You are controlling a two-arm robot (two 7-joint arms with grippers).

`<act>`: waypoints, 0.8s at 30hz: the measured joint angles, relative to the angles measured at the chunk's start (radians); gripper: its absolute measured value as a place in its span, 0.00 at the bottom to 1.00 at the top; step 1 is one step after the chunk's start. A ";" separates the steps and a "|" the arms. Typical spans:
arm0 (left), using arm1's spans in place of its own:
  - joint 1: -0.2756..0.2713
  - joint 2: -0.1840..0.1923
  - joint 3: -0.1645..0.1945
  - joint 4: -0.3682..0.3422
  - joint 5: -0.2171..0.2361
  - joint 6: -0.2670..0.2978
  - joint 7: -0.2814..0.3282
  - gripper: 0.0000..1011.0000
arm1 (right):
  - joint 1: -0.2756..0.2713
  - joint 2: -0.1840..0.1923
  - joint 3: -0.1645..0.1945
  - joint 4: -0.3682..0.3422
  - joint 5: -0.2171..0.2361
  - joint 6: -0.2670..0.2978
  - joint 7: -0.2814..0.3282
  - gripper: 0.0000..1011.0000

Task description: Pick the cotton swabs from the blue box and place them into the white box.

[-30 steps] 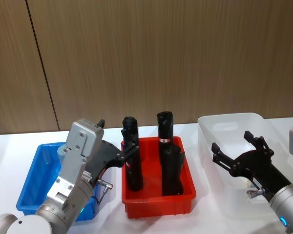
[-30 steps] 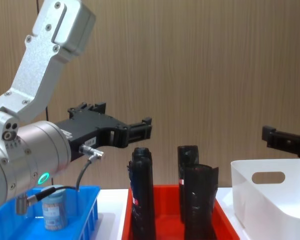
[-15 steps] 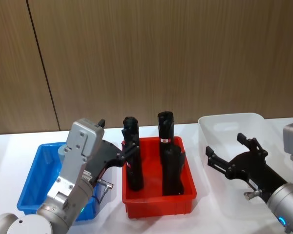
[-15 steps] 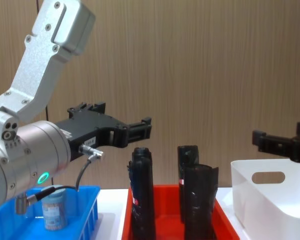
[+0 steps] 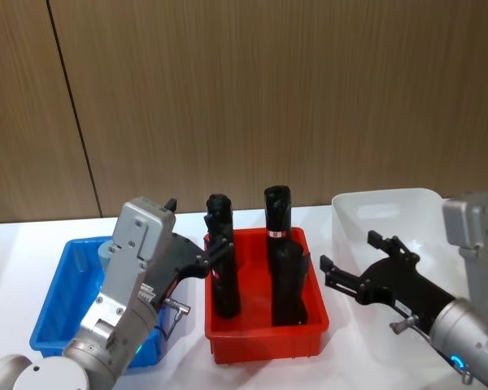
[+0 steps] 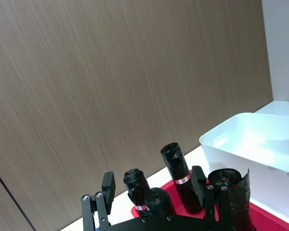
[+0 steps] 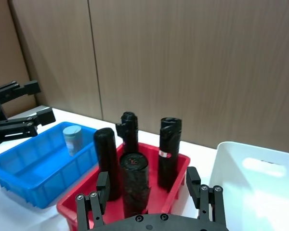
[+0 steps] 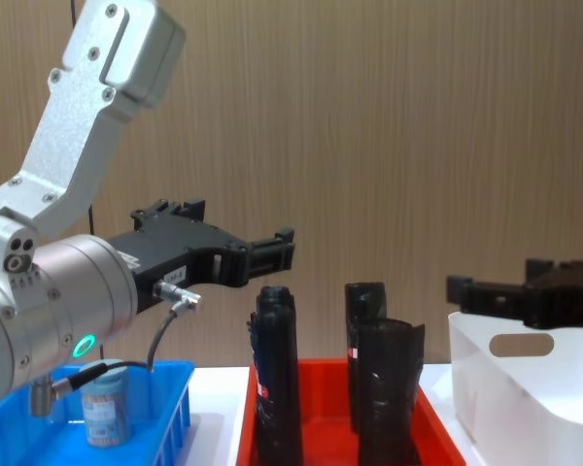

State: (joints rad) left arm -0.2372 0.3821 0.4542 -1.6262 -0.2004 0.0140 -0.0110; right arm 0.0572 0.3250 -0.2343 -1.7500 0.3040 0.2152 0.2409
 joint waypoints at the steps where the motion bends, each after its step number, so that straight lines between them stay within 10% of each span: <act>1: 0.000 0.000 0.000 0.000 0.000 0.000 0.000 0.99 | 0.008 -0.004 -0.002 0.007 0.000 0.013 0.011 0.99; 24: 0.000 0.000 0.000 0.000 0.000 0.000 0.000 0.99 | 0.142 -0.076 -0.042 0.170 -0.066 0.089 0.112 0.99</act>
State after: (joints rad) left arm -0.2372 0.3822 0.4542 -1.6262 -0.2004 0.0138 -0.0110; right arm 0.1992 0.2486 -0.2768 -1.5798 0.2376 0.3046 0.3529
